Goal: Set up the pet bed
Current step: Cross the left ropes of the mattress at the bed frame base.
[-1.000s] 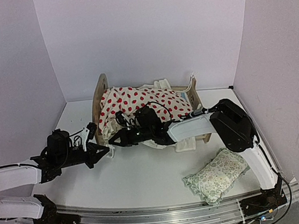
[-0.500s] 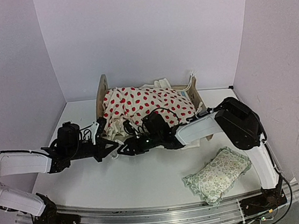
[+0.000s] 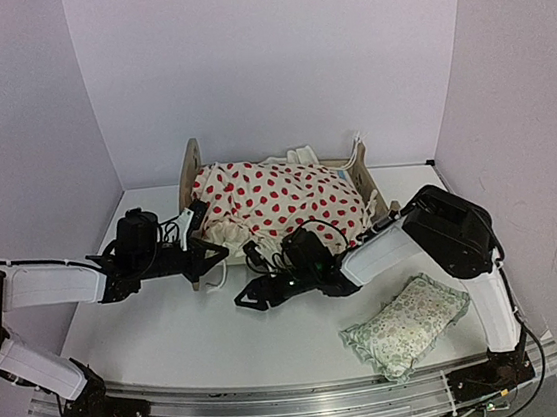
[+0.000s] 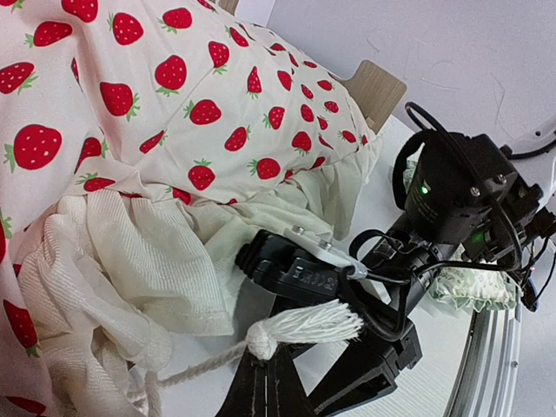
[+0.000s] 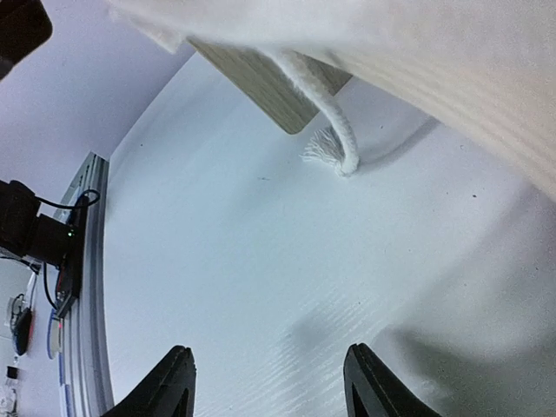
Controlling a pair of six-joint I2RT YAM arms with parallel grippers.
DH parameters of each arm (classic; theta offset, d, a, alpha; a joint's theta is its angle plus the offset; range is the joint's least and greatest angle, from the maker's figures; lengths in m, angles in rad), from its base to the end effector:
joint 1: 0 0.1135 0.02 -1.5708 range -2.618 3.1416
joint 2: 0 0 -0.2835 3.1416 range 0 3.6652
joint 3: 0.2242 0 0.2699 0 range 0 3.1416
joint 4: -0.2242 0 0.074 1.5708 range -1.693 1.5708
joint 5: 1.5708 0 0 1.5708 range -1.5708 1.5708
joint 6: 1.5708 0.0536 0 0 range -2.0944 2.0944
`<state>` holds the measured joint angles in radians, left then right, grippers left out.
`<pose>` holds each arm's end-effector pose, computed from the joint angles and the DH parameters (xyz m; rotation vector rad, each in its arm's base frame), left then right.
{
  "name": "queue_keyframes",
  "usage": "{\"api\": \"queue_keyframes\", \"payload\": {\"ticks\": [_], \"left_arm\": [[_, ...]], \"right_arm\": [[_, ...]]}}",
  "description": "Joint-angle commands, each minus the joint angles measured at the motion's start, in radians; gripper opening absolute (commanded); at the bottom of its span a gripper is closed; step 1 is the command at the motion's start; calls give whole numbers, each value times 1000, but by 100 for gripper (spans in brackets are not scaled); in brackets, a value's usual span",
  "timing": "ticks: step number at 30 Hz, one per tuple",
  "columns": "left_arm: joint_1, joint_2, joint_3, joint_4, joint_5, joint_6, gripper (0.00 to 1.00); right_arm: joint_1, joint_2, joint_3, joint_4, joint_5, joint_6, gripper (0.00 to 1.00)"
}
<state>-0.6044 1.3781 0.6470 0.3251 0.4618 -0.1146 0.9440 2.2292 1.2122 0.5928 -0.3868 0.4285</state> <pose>0.2446 -0.1979 0.2125 0.7951 1.8883 -0.9147 0.2743 0.4132 0.0946 -0.8216 2.0360 1.2211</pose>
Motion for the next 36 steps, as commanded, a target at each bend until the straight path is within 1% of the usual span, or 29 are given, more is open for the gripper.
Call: {"api": "queue_keyframes", "payload": {"ticks": [1,7,10,17,20,23,27,30,34,36], "left_arm": [[-8,-16,30,-19,43,-26,2],[-9,-64,-44,-21,82,-86,5],[-9,-86,-70,-22,96,-109,5],[-9,-100,-70,-17,123,-179,6],[-10,-87,-75,-1,126,-194,6],[-10,-77,-67,-11,128,-202,5],[-10,-82,-57,-26,123,-213,5],[-10,-83,-52,-27,123,-231,5],[-9,-75,-44,-23,131,-258,5],[-10,-82,-44,-26,133,-257,5]], "right_arm": [[23,5,-33,280,114,-53,59],[58,64,16,382,143,-126,60],[71,83,14,465,158,-170,62],[79,161,70,550,197,-168,63],[92,187,93,571,253,-195,61],[108,211,106,626,324,-229,58],[118,254,144,691,375,-243,54],[125,280,177,714,387,-258,51],[146,284,195,725,502,-342,44],[153,276,190,725,520,-368,43]]}}
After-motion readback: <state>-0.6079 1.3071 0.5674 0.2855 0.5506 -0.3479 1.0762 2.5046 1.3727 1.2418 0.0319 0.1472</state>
